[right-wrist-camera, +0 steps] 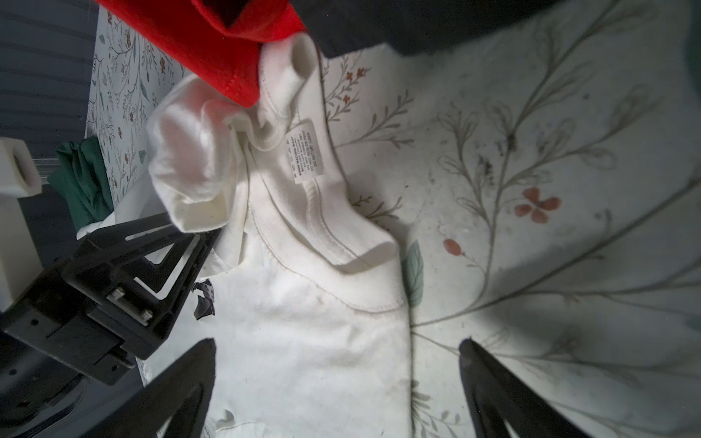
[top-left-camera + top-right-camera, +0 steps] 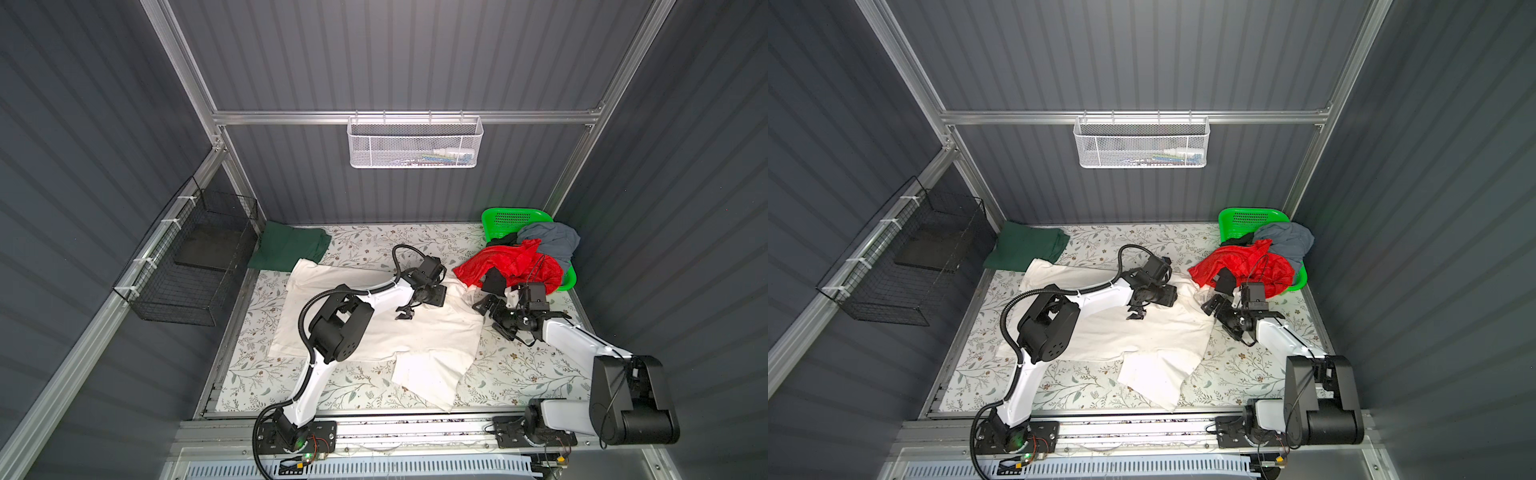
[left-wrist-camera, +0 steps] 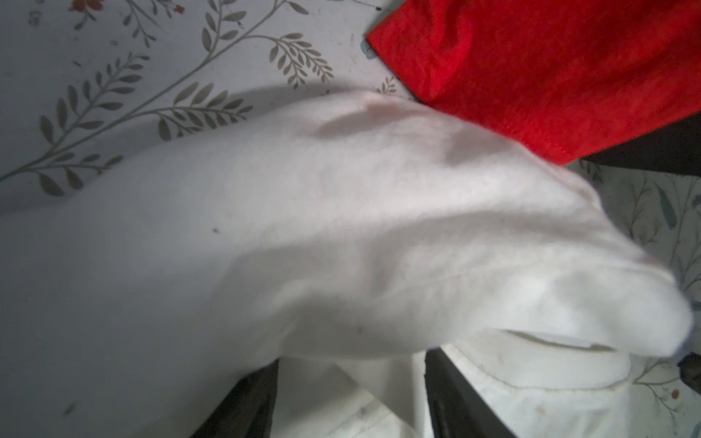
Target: Fold and stack the t-shirts
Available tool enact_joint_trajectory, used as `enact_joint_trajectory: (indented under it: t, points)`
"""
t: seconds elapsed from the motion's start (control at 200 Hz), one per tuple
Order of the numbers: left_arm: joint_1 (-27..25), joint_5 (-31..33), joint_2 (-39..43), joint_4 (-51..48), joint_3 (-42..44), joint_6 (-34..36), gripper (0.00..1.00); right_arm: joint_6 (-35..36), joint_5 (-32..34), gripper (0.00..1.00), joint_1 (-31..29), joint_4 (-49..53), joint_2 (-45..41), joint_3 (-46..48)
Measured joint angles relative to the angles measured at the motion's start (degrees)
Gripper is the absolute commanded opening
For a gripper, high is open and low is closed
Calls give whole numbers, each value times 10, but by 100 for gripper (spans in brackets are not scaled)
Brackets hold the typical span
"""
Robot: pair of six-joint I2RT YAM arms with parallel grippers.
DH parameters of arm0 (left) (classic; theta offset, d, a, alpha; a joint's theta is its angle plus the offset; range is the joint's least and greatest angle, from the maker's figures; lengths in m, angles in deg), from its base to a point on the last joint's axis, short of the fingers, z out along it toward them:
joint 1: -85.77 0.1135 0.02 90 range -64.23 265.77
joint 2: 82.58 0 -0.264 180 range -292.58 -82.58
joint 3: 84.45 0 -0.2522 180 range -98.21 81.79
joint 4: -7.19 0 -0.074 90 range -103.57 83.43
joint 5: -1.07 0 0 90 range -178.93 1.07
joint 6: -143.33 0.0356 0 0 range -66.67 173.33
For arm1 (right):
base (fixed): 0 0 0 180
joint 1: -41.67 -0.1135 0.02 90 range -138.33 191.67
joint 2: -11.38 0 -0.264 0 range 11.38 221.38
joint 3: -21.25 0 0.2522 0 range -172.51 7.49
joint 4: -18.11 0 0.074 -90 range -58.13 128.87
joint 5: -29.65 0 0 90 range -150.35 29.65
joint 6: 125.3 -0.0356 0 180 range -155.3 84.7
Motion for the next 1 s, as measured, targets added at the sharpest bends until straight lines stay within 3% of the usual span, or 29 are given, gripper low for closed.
enact_joint_trajectory:
  t: [0.25,0.38,0.505,0.575,0.64,1.0]
  points:
    - [0,1,-23,0,-24,-5,41,0,-7,99,0,-8,2,0]
    - [-1,3,-27,-1,-28,-6,25,0,-10,99,0,-8,3,0]
    - [-2,2,-29,-1,-30,-8,19,0,-12,99,0,-13,6,2]
    - [-3,2,-29,0,-30,-7,6,0,-12,99,0,-16,10,2]
    - [-5,-2,-29,3,-28,-7,0,0,-12,99,0,-17,13,2]
    - [-7,-16,60,25,46,0,0,0,-14,99,0,-21,22,2]
